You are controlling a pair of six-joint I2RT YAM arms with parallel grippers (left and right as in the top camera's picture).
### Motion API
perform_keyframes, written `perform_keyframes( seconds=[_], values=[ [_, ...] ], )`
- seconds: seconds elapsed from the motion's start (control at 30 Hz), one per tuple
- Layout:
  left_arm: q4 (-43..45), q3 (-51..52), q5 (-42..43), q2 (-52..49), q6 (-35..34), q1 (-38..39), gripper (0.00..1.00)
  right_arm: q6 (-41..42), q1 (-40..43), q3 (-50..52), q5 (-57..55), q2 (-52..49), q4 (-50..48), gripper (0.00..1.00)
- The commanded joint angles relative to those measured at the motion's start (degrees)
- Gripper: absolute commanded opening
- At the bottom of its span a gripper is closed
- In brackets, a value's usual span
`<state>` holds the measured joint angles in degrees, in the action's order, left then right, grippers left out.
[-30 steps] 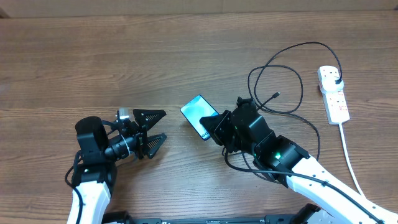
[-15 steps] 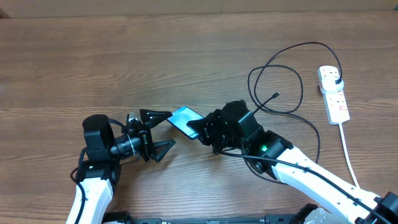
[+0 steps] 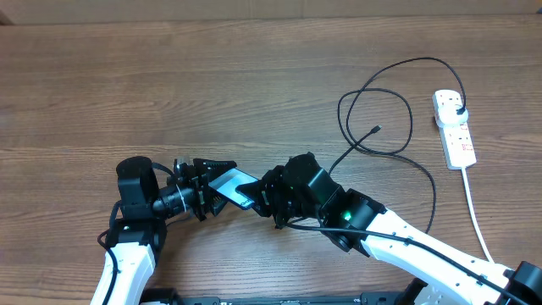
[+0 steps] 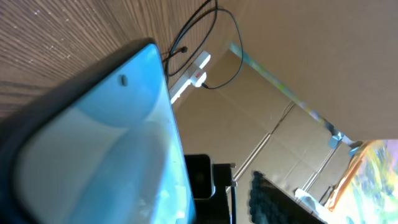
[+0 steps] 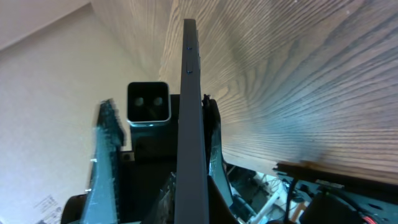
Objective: Plug charger to phone and switch on socket
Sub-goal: 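Pass the phone back to the left gripper, regrasping its side, then move the right gripper to the black cable and grasp near the USB-C plug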
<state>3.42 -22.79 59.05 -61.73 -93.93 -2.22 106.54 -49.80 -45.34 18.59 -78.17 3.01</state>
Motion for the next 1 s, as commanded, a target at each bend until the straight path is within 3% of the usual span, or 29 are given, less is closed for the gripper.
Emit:
perform_keyframes(
  seconds=[0.0,0.33,0.47,0.7,0.97],
  values=[
    [0.52,0.02,-1.01,-0.13,-0.44,0.37,0.49,1.7,-1.25,-0.37,1.9,0.26,-1.16,0.04],
    [0.48,0.02,-1.18,-0.13,-2.14,0.37,0.14,1.7,-1.27,-0.37,2.1,0.26,-1.95,0.04],
    [0.5,0.02,-1.25,-0.13,-4.57,0.37,0.05,1.68,-1.25,-0.37,2.08,0.26,-1.95,0.05],
    [0.48,0.02,-3.17,-0.13,-4.79,0.37,0.04,0.13,-1.25,-0.37,-1.86,0.26,0.68,0.28],
    [-2.12,0.02,-5.44,-0.13,3.1,0.37,0.04,-24.02,-0.9,-0.37,-29.79,0.26,10.14,0.63]
  ],
)
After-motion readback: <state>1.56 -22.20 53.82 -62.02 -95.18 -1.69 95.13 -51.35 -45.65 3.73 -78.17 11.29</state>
